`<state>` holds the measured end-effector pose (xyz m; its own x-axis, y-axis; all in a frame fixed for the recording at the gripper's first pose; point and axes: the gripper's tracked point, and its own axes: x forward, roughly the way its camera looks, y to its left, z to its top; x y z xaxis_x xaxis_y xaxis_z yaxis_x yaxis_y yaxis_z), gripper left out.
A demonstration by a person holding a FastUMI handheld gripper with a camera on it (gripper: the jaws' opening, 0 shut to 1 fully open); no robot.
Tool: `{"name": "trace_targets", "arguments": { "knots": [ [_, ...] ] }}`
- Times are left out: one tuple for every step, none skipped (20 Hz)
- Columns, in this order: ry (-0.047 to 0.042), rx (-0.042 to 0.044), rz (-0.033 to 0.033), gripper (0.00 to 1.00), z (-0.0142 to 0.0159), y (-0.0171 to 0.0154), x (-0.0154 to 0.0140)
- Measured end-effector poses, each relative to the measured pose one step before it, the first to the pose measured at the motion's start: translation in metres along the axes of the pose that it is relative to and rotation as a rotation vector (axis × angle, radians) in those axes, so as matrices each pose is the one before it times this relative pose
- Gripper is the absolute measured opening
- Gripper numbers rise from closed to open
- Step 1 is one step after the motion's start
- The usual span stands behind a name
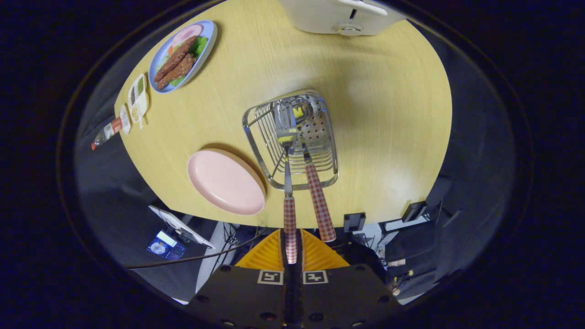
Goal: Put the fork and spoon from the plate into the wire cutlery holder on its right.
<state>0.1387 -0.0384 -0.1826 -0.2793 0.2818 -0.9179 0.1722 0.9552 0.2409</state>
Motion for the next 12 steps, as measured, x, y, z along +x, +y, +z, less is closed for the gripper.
{"name": "trace_targets", "arguments": {
  "knots": [
    [0.01214, -0.00338, 0.00139, 0.01, -0.00288, -0.00002, 0.00210],
    [0.00997, 0.00279, 0.00563, 0.01, -0.00123, 0.00062, 0.00154],
    [0.01085, 0.00731, 0.00509, 0.01, -0.00013, -0.00069, -0.00034],
    [0.00357, 0.00755, 0.00254, 0.01, 0.00073, -0.00145, 0.00059],
    [-0.00475, 0.00750, -0.00093, 0.01, 0.00337, -0.00060, -0.00055],
    [-0.00896, 0.00039, -0.00206, 0.01, 0.00485, -0.00086, 0.00002],
    [-0.00687, 0.00016, -0.00390, 0.01, 0.00415, -0.00174, -0.00624],
    [0.00023, 0.00305, -0.00181, 0.01, 0.00298, 0.00131, 0.00010],
    [0.00278, 0.00380, 0.00295, 0.01, 0.00154, 0.00031, 0.00028],
    [0.00256, 0.00118, 0.00568, 0.01, 0.00167, 0.00089, 0.00054],
    [-0.00325, -0.00327, 0.00081, 0.01, 0.00271, -0.00066, -0.00009],
    [-0.00967, -0.00028, -0.00499, 0.01, 0.00415, -0.00074, -0.00024]
  ]
}}
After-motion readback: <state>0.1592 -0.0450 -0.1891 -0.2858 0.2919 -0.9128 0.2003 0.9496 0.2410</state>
